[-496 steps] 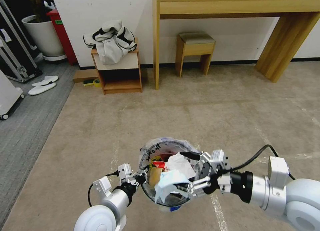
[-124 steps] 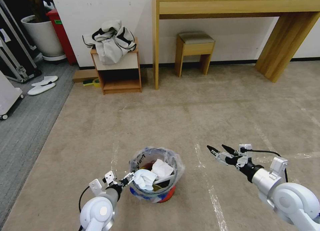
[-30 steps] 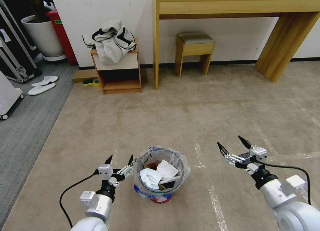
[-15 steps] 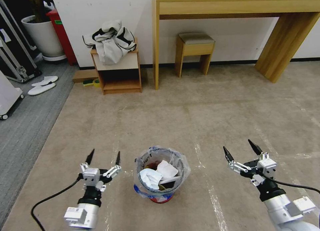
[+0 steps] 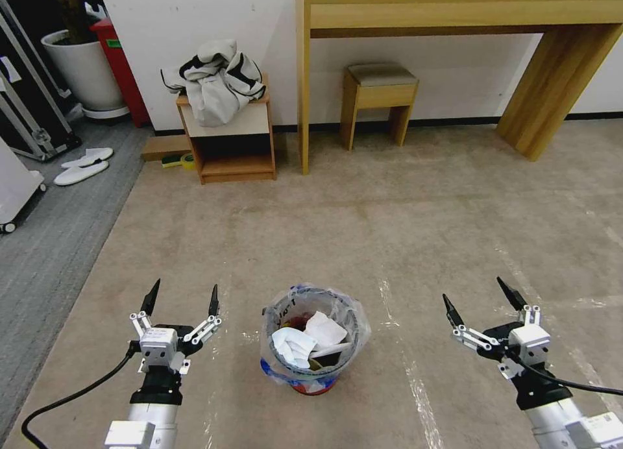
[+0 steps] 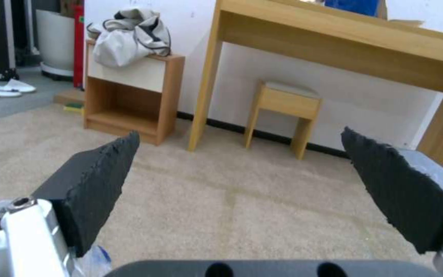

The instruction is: Pick up the trash bin and place the garbage on the floor into it.

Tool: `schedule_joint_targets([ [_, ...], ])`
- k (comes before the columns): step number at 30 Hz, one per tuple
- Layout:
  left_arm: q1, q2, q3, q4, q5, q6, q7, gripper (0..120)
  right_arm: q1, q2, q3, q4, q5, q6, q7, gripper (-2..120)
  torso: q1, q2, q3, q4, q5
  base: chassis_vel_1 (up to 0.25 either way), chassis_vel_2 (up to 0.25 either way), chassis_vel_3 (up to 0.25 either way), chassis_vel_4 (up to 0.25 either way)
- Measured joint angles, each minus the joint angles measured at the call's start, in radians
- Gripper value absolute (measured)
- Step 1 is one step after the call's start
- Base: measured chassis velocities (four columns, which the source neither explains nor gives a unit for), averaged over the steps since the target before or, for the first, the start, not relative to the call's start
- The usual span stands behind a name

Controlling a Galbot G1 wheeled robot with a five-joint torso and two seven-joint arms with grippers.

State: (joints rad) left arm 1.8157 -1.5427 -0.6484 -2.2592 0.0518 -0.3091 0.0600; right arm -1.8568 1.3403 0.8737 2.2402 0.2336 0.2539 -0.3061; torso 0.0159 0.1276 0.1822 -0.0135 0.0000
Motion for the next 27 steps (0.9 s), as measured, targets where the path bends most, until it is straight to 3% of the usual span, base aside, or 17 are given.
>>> schedule_joint_targets([
  [27, -0.005, -0.006, 0.014, 0.008, 0.018, -0.01, 0.0, 100, 0.005, -0.003, 0.007, -0.002, -0.009, 0.006, -0.016, 100, 0.0, 0.0, 0.0, 0.0, 0.0, 0.0, 0.0, 0.0, 0.0],
])
